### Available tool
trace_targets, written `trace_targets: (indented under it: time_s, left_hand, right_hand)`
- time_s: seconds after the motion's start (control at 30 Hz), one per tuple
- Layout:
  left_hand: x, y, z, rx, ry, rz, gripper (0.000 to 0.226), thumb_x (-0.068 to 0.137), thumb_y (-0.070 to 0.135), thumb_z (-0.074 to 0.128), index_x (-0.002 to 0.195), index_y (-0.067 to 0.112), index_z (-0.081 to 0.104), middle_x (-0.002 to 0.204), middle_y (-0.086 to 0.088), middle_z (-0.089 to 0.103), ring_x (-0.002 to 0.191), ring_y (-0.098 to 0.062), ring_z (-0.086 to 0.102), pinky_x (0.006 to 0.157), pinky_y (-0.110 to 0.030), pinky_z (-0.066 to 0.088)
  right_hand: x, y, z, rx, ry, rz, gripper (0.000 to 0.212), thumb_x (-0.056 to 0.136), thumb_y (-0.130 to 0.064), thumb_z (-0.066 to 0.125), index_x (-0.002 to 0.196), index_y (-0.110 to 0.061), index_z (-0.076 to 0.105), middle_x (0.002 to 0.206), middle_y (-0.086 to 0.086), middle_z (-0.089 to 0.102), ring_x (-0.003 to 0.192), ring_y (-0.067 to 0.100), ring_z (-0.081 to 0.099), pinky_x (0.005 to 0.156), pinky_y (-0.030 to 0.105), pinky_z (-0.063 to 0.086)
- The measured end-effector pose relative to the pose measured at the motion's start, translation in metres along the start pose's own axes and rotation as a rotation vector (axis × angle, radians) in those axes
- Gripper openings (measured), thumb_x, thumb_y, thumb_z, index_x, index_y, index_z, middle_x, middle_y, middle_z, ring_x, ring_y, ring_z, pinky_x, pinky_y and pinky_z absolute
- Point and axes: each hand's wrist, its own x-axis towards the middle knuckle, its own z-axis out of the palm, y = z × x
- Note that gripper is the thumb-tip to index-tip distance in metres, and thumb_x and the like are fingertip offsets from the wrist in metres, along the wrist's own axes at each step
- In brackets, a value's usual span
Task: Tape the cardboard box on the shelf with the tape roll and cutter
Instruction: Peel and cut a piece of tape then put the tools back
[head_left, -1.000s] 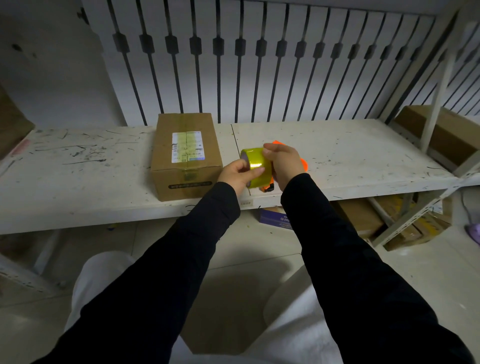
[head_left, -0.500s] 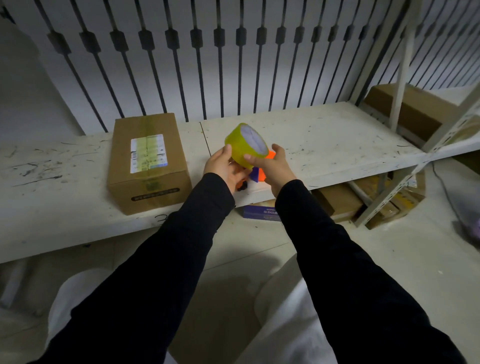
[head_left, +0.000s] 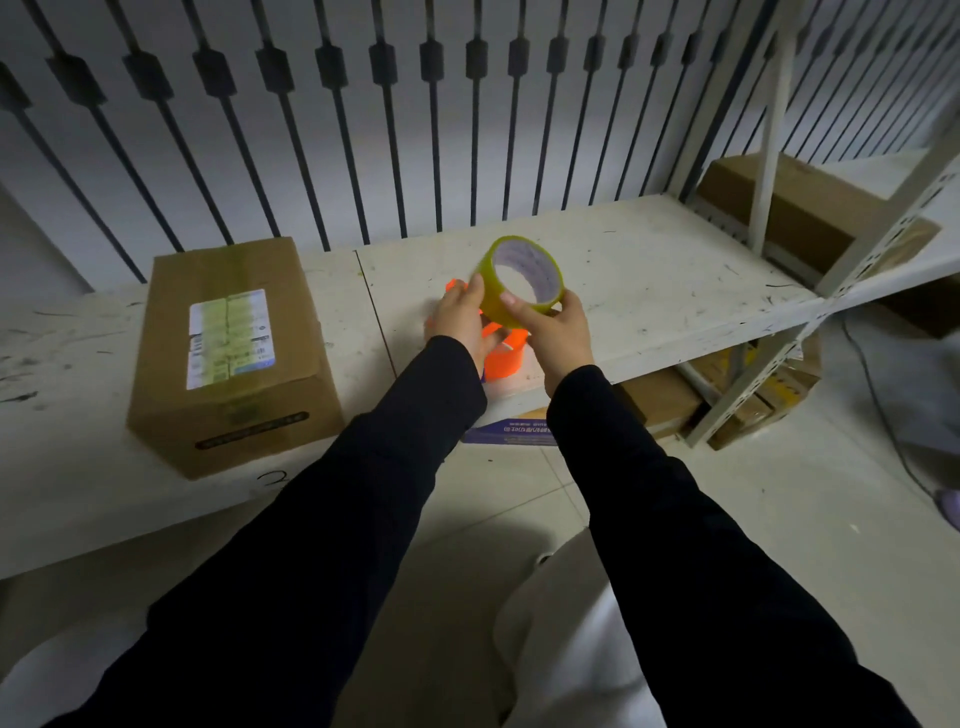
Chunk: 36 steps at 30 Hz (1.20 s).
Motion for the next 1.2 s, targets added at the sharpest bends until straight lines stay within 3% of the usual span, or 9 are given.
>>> trace_targets:
  time_s: [0.07,0.17,0.27,0.37,0.5,0.63,0.83,1.0,1.2]
  left_hand:
    - [0.011,-0.007,0.004,0.148,0.013,0.053,0.047,0.100,0.011,0.037,0.145,0.013,0.027,0.114,-0.008,0.047,0.093,-0.021,0.056,0.081,-0.033,0.050]
    - [0.028,-0.016,0.005,0.461,0.045,0.167,0.041,0.097,0.004,0.033,0.137,0.010,0.042,0.116,-0.011,0.052,0.097,-0.020,0.054,0.085,-0.032,0.049]
    - [0.038,-0.025,0.004,0.641,0.024,0.197,0.041,0.097,0.005,0.031,0.134,0.014,0.046,0.131,-0.014,0.054,0.117,-0.028,0.053,0.105,-0.041,0.044]
    - [0.047,-0.031,0.003,0.931,0.010,0.290,0.047,0.096,0.006,0.030,0.139,0.022,0.042,0.141,-0.007,0.048,0.128,-0.028,0.045,0.107,-0.045,0.041]
    - [0.054,-0.036,0.004,1.371,0.066,0.357,0.045,0.094,0.019,0.040,0.138,0.026,0.042,0.140,-0.003,0.050,0.131,-0.026,0.041,0.109,-0.042,0.033]
    - [0.051,-0.048,0.000,1.614,0.052,0.367,0.033,0.086,0.036,0.055,0.117,0.025,0.060,0.124,-0.003,0.060,0.121,-0.026,0.050,0.100,-0.038,0.033]
    - [0.050,-0.047,-0.008,1.681,0.021,0.408,0.011,0.089,0.027,0.053,0.085,0.021,0.062,0.098,-0.005,0.071,0.100,-0.028,0.058,0.093,-0.034,0.033]
    - [0.048,-0.046,-0.011,1.697,-0.007,0.398,0.013,0.090,0.026,0.053,0.091,0.018,0.064,0.098,-0.004,0.072,0.101,-0.028,0.059,0.097,-0.034,0.032]
    - [0.041,-0.043,-0.016,1.727,0.002,0.422,0.017,0.092,0.021,0.047,0.092,0.017,0.064,0.099,-0.006,0.070,0.099,-0.030,0.059,0.098,-0.034,0.033]
  right_hand:
    - [0.012,0.004,-0.004,-0.039,0.046,-0.025,0.062,0.077,-0.015,0.074,0.130,-0.005,0.042,0.119,0.011,0.058,0.104,0.019,0.058,0.083,0.026,0.049]
    - [0.026,0.014,-0.006,-0.072,0.081,-0.018,0.066,0.075,-0.015,0.075,0.130,-0.005,0.042,0.125,0.014,0.057,0.113,0.025,0.057,0.096,0.035,0.047]
    - [0.036,0.023,-0.007,-0.071,0.100,-0.024,0.064,0.075,-0.015,0.075,0.130,-0.005,0.043,0.123,0.012,0.058,0.110,0.023,0.057,0.096,0.035,0.046]
    - [0.044,0.027,-0.011,-0.066,0.138,-0.045,0.065,0.076,-0.015,0.075,0.132,-0.009,0.042,0.114,0.005,0.057,0.105,0.018,0.056,0.095,0.034,0.046]
    - [0.055,0.032,-0.019,-0.115,0.238,-0.065,0.065,0.074,-0.018,0.076,0.130,-0.010,0.042,0.113,0.006,0.055,0.101,0.019,0.055,0.098,0.038,0.046]
    - [0.060,0.041,-0.024,-0.244,0.292,0.054,0.080,0.076,-0.025,0.075,0.140,-0.009,0.029,0.132,0.015,0.031,0.101,0.027,0.047,0.091,0.031,0.040]
    - [0.065,0.061,-0.022,-0.413,0.298,0.161,0.083,0.073,-0.035,0.075,0.137,-0.009,0.030,0.132,0.016,0.032,0.115,0.037,0.048,0.095,0.042,0.045]
    - [0.065,0.062,-0.019,-0.625,0.267,0.194,0.087,0.075,-0.047,0.069,0.141,-0.008,0.025,0.138,0.017,0.039,0.127,0.036,0.037,0.108,0.043,0.033]
    - [0.060,0.059,-0.016,-0.604,0.157,0.245,0.087,0.086,-0.031,0.056,0.149,-0.011,-0.001,0.144,0.016,0.040,0.135,0.037,0.029,0.112,0.043,0.028]
